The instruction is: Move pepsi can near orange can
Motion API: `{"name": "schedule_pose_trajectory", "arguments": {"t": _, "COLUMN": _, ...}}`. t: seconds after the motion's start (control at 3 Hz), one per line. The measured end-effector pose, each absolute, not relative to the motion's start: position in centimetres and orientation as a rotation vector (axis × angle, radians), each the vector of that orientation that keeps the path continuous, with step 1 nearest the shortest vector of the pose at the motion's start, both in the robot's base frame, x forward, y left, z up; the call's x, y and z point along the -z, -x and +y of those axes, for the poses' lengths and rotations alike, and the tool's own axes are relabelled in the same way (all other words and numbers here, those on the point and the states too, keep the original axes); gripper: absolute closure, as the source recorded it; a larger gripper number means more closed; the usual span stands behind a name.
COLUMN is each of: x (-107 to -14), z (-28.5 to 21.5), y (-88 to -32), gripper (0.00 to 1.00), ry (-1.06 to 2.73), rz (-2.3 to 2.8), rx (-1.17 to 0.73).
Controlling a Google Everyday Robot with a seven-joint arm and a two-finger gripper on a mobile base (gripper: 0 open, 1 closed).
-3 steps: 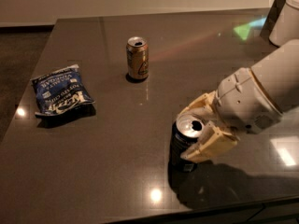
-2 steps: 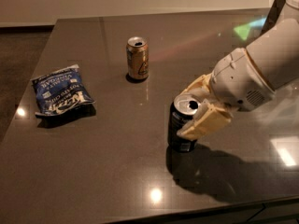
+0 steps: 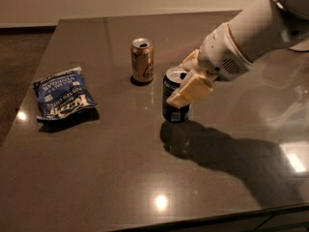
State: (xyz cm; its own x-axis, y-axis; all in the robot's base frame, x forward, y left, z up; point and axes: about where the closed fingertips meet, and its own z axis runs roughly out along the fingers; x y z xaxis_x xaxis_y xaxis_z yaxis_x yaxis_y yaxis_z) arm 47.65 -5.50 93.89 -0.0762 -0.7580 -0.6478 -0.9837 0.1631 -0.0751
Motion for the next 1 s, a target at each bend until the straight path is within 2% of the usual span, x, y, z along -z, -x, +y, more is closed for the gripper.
{"name": "schedule_pose_trajectory", "arguments": {"t": 1.0, "x": -92.8, "z": -2.9, "y": -57.9, "gripper": 1.00, "ry": 1.490, "rz": 1.924, "rx": -0.407}}
